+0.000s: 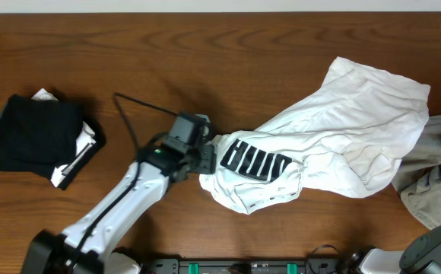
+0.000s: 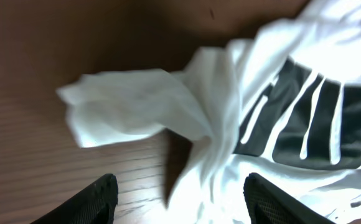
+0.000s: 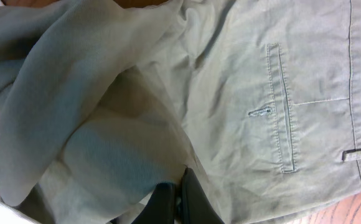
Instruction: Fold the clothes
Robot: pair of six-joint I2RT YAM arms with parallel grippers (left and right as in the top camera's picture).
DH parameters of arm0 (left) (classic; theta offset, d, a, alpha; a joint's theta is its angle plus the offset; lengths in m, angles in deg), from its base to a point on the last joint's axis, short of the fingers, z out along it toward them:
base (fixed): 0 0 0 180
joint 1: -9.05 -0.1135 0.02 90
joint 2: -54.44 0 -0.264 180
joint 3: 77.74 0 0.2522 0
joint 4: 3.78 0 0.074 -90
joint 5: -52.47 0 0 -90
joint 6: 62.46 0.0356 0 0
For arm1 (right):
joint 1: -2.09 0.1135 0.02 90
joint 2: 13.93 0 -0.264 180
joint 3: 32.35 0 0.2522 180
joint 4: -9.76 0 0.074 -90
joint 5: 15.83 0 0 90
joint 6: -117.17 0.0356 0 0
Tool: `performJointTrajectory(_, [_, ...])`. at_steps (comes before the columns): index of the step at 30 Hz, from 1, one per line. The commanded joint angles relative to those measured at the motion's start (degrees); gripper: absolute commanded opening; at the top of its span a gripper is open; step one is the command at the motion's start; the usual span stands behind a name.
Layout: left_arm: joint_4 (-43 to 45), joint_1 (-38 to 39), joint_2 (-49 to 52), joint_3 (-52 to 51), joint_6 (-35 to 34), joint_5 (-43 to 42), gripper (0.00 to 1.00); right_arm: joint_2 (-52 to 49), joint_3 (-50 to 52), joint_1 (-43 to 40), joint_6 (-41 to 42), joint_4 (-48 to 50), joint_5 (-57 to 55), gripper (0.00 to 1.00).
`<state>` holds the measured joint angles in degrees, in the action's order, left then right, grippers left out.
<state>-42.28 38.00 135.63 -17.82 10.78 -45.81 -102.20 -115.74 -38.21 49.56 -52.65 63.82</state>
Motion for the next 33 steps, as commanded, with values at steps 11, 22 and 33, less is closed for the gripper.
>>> performJointTrajectory(11, [5.1, 2.3, 9.5, 0.5, 0.4, 3.7, 0.25, -0.2, 0.0, -0.7, 1.0, 1.1, 0.7, 0.01])
performJointTrajectory(22, [4.1, -10.8, -3.7, 0.7, -0.1, 5.9, 0.06, -0.2, 0.0, -9.9, 7.0, 3.0, 2.2, 0.01])
performJointTrajectory(33, [4.0, -8.9, -6.3, 0.7, -0.1, 2.3, 0.08, -6.5, 0.0, -14.7, 7.5, 3.4, 10.5, 0.21])
